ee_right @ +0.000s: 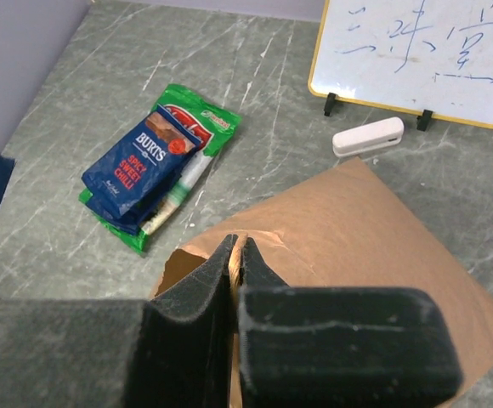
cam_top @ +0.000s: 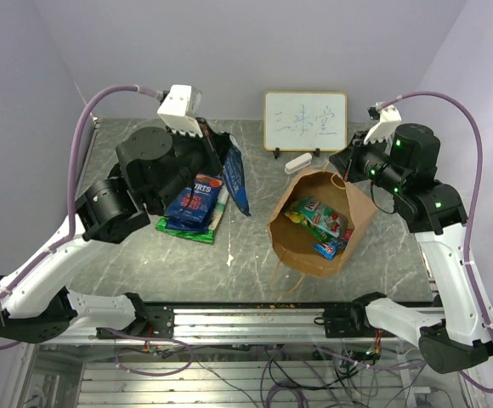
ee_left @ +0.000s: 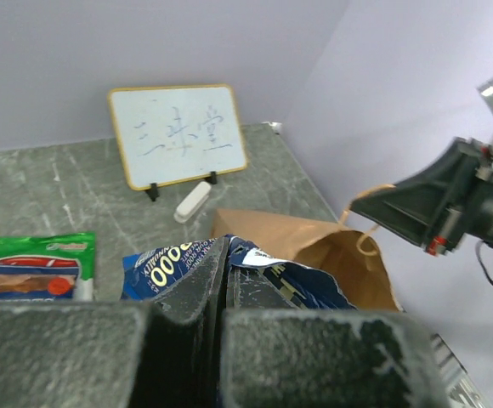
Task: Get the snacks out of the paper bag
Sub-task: Take out the snack from the paper bag, then place the snack at the center of the board.
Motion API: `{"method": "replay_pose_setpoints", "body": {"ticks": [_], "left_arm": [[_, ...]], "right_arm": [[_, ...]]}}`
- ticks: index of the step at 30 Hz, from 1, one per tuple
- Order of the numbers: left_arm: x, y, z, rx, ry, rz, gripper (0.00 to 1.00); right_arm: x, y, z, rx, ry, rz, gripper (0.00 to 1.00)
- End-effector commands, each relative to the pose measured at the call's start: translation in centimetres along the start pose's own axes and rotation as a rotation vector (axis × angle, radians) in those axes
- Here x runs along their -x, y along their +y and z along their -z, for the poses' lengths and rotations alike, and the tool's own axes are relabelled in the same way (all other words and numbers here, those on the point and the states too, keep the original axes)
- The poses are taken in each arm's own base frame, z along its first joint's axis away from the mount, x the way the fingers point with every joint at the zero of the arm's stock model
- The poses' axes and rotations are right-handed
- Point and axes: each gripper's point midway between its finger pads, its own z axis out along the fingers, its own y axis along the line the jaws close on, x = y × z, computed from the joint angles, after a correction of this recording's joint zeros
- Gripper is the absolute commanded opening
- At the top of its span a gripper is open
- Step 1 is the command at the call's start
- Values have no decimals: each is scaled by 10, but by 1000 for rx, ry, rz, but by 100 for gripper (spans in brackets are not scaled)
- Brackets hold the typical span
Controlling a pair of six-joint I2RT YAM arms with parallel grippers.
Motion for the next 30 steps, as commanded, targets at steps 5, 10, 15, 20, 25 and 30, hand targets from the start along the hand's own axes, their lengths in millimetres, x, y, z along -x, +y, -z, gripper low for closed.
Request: {"method": "replay_pose_setpoints", "body": {"ticks": [5,10,15,20,25,30], "left_arm": [[1,42,-19,83,74,47,7],[-13,97,-38,256,146,172,7],[-35,133,-59,333,228,240,7],[-53,170,-73,418,268,320,7],[-75,183,-85,448,262,388,7],[-106,204,-102,519,295,409,7]], "right_arm": [[-1,0,6,-11,26,6,0],[-2,-6,8,-51,23,-25,0],[-8,-7,9,-61,15,-76,0],[1,-14,9,-102,-11,-55,0],[11,-16,3,-112,-47,-68,0],[11,-15,1,-103,-82,-96,0]]}}
